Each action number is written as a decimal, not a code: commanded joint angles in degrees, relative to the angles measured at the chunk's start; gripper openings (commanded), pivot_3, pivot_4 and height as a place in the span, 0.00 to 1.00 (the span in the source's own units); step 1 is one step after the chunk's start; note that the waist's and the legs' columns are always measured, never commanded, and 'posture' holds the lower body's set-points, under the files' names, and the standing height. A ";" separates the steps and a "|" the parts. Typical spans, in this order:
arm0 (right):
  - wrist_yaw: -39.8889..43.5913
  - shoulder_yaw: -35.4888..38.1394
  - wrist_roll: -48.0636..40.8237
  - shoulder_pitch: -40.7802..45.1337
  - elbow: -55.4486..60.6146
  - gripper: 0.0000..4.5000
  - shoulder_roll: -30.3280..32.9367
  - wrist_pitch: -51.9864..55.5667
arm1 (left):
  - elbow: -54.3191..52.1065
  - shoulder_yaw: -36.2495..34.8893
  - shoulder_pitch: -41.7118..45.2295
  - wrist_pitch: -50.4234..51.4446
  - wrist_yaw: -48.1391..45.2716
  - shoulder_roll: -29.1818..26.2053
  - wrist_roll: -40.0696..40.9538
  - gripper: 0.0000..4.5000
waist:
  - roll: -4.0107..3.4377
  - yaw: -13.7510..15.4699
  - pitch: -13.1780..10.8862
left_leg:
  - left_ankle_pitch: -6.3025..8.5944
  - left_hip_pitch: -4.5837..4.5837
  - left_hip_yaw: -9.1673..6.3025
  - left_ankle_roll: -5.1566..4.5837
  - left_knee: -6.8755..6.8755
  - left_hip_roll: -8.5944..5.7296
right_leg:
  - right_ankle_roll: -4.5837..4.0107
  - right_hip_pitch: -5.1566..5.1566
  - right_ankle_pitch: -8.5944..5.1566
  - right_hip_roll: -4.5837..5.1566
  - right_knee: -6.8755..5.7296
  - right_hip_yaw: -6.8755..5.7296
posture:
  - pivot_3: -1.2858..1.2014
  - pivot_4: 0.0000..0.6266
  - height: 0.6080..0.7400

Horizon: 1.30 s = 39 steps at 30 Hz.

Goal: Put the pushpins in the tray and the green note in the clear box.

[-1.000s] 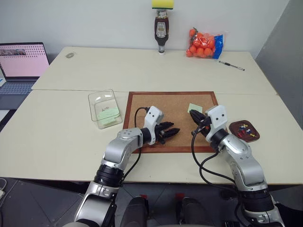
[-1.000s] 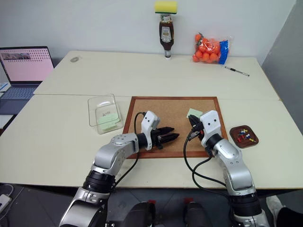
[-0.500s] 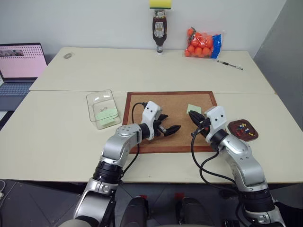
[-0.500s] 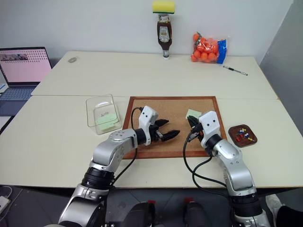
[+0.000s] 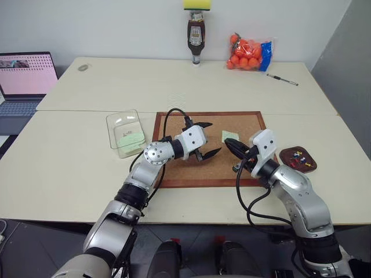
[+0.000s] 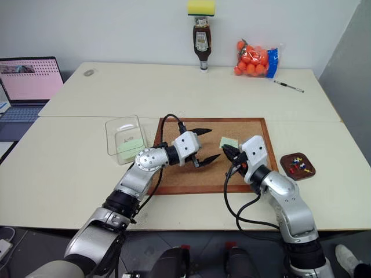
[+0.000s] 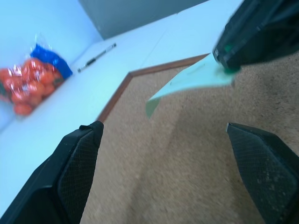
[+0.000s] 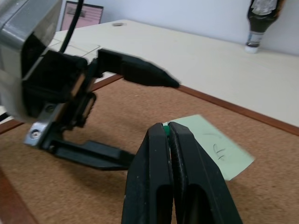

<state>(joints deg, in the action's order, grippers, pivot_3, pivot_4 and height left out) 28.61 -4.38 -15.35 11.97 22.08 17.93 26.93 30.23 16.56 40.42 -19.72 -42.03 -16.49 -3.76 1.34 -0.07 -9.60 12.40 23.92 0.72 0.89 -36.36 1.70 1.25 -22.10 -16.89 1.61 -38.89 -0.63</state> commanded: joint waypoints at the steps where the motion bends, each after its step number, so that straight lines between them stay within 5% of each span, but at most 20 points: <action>1: 0.60 1.05 -3.25 1.00 3.69 0.00 0.40 2.69 | 3.60 0.87 2.81 -8.26 0.17 0.47 -2.24 0.99 | 0.00 -0.01 0.00 | 0.00 0.00 0.00 0.00 0.00 0.00 | 0.00 0.00 0.00 0.00 0.00 0.00 | 0.52 0.24 1.00; 10: 0.05 1.31 -6.49 2.10 5.59 0.00 0.19 6.33 | 9.21 1.48 4.74 -14.42 0.17 2.19 -4.21 0.99 | 0.01 -0.03 -0.01 | 0.00 0.01 0.04 0.00 0.00 0.00 | 0.00 -0.03 0.00 -0.02 -0.01 -0.02 | 0.52 0.24 1.00; 32: -2.80 3.02 -10.98 2.82 6.75 0.00 -1.28 8.87 | 8.61 0.07 2.67 -11.28 -9.79 3.74 2.49 0.06 | 0.01 -0.06 -0.01 | 0.00 0.00 0.05 0.00 0.00 0.00 | 0.00 -0.04 0.00 -0.12 -0.03 -0.04 | 0.52 0.24 1.00; 39: -5.07 4.81 -12.86 3.33 6.81 0.00 -2.53 9.37 | 4.93 -0.42 0.05 -6.18 -12.94 3.89 5.95 0.01 | 0.01 -0.08 -0.01 | 0.00 0.00 0.02 0.00 0.00 0.03 | -0.03 -0.04 0.02 -0.17 -0.04 -0.01 | 0.52 0.24 1.00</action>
<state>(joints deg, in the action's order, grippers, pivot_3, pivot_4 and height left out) 24.55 -1.33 -26.56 14.04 25.79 16.03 36.68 38.33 17.52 40.66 -27.51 -54.32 -13.05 0.18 1.35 -0.15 -9.60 12.41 23.92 0.74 0.88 -36.36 1.74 1.22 -22.14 -16.87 1.44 -38.94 -0.63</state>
